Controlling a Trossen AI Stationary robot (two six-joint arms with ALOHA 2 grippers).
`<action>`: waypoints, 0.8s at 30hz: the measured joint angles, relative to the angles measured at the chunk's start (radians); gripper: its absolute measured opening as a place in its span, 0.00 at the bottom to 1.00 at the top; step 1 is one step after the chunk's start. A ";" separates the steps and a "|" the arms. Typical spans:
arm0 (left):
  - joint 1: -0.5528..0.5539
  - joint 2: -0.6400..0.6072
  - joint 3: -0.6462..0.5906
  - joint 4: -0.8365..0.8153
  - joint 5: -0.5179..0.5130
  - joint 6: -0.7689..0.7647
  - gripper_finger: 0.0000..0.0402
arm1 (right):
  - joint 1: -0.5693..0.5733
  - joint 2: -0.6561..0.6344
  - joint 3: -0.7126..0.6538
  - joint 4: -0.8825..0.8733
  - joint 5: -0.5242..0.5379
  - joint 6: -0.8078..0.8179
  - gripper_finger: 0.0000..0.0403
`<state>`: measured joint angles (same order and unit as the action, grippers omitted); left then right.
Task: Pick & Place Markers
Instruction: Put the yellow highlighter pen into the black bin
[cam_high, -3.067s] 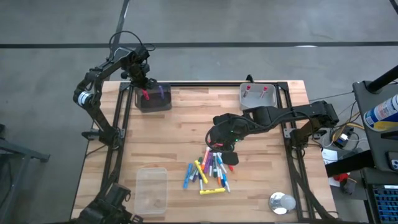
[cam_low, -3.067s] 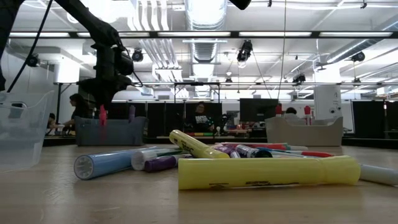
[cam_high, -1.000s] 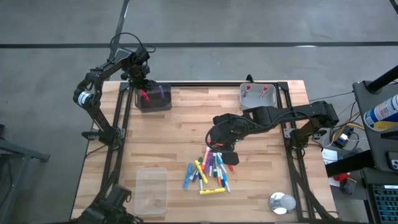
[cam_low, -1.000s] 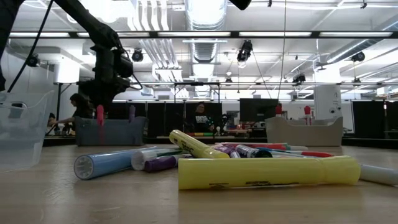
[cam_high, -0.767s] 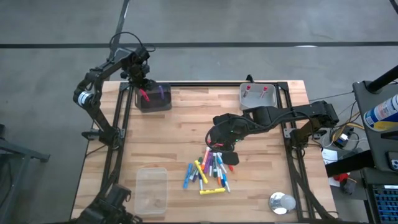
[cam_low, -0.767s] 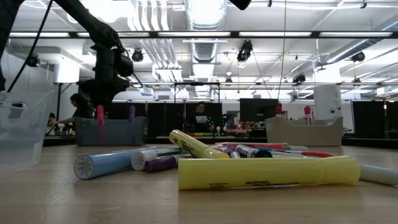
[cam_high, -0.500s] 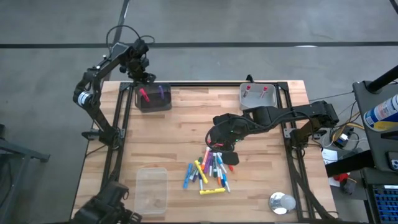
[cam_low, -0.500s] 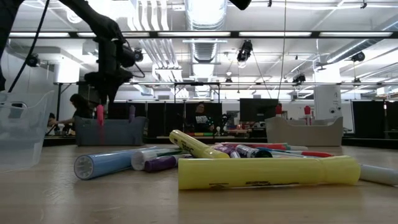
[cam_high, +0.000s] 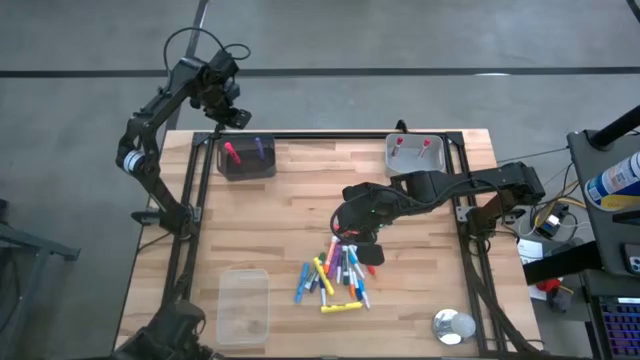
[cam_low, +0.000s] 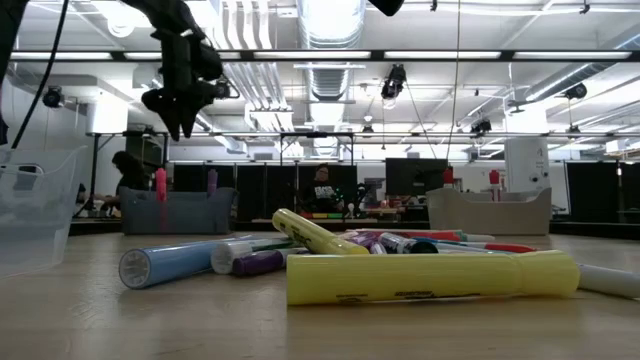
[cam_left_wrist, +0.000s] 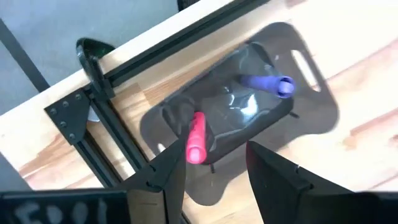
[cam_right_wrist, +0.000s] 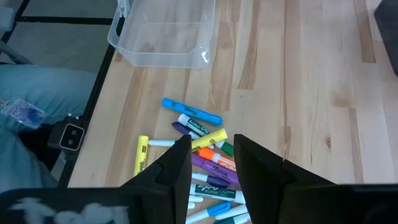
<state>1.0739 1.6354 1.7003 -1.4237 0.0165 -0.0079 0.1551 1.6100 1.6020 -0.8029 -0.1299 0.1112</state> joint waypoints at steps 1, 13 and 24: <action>-0.012 -0.008 -0.001 0.000 0.003 0.002 0.39 | 0.000 0.000 0.000 0.000 0.000 0.000 0.28; -0.244 -0.099 -0.003 -0.058 0.017 -0.071 0.39 | 0.000 0.000 0.000 0.000 0.000 0.001 0.28; -0.573 -0.126 -0.004 0.026 0.018 -0.127 0.39 | 0.000 0.000 0.000 -0.011 0.000 0.046 0.28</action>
<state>0.5012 1.5097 1.6962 -1.3977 0.0345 -0.1350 0.1551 1.6100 1.6020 -0.8134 -0.1303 0.1574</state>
